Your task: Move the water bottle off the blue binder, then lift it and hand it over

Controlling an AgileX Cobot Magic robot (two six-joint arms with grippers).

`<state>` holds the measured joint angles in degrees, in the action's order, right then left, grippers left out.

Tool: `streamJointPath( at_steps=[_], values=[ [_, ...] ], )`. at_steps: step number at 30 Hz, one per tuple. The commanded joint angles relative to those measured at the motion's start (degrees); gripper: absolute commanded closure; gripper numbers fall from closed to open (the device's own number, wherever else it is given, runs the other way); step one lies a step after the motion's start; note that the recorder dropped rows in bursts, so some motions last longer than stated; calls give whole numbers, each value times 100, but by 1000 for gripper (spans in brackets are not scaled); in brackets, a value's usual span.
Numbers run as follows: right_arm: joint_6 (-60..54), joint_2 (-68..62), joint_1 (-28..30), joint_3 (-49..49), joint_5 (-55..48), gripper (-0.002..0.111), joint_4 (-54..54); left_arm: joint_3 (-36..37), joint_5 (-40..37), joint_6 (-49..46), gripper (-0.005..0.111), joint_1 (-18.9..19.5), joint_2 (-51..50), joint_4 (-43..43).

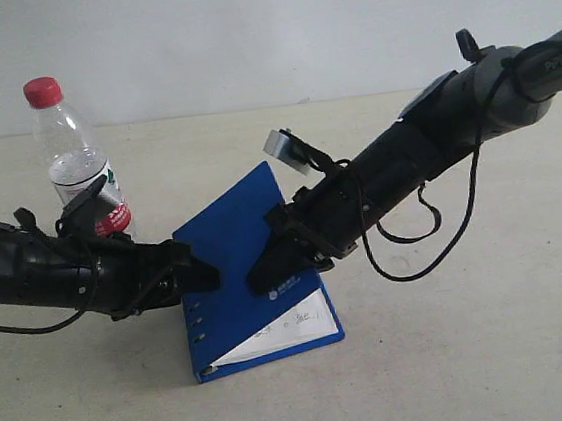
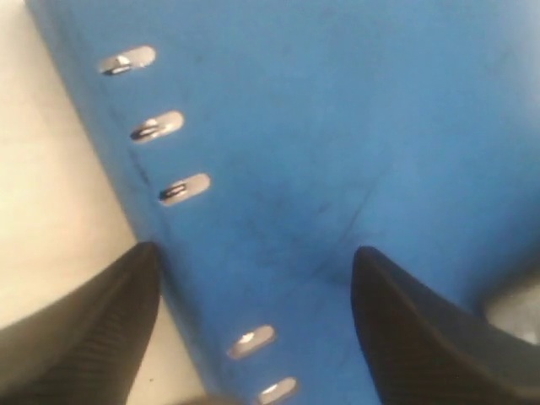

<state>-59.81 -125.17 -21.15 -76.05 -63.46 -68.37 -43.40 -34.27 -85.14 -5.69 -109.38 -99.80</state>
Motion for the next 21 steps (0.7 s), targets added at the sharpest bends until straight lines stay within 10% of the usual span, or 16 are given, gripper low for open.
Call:
streamJointPath(
  at_steps=[1, 21],
  values=[
    [-197, 60, 119, 9, 117, 108, -86, -27, 194, 191, 45, 43, -10, -14],
    [-943, 732, 657, 9, -650, 108, -521, -773, -3569, 427, 45, 586, -726, -14]
  ],
)
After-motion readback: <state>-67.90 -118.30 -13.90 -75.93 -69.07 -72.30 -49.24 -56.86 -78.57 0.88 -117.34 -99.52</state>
